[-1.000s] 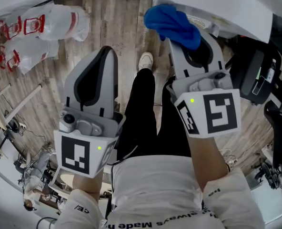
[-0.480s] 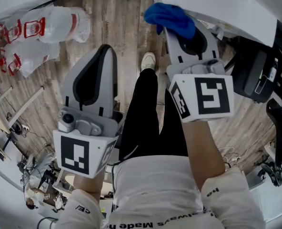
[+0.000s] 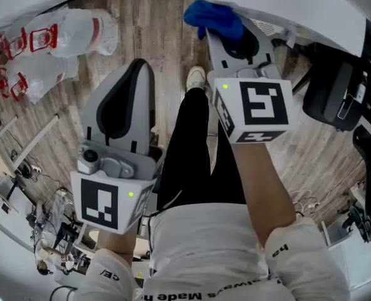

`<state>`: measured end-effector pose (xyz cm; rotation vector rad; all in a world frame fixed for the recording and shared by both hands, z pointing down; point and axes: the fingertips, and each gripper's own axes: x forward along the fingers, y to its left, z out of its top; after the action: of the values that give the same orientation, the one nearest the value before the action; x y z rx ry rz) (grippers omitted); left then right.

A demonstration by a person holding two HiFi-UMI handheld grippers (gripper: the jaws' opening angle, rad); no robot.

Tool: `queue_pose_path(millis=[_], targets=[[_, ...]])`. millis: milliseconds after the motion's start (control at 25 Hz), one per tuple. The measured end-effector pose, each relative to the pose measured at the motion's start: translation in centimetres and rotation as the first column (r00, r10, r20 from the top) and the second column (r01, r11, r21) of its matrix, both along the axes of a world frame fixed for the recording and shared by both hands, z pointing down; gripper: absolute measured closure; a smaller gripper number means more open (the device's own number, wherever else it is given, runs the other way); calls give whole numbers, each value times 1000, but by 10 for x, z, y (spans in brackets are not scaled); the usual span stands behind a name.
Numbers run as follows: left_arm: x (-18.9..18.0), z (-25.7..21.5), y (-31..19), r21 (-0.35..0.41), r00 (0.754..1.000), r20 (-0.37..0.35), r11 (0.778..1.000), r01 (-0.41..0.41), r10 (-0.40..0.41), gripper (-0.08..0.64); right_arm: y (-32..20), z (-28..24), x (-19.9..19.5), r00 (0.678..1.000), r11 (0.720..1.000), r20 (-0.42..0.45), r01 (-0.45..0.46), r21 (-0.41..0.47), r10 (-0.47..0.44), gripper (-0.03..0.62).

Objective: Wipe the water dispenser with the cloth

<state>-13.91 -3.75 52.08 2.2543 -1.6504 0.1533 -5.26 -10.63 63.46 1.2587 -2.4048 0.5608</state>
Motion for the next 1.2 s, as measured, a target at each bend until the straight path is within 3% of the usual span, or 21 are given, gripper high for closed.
queue_pose_path(millis=[1200], targets=[[-16, 25, -2, -35, 999, -8, 999, -32, 32, 540, -4, 141, -5, 989, 989, -143, -61, -135, 42, 511]])
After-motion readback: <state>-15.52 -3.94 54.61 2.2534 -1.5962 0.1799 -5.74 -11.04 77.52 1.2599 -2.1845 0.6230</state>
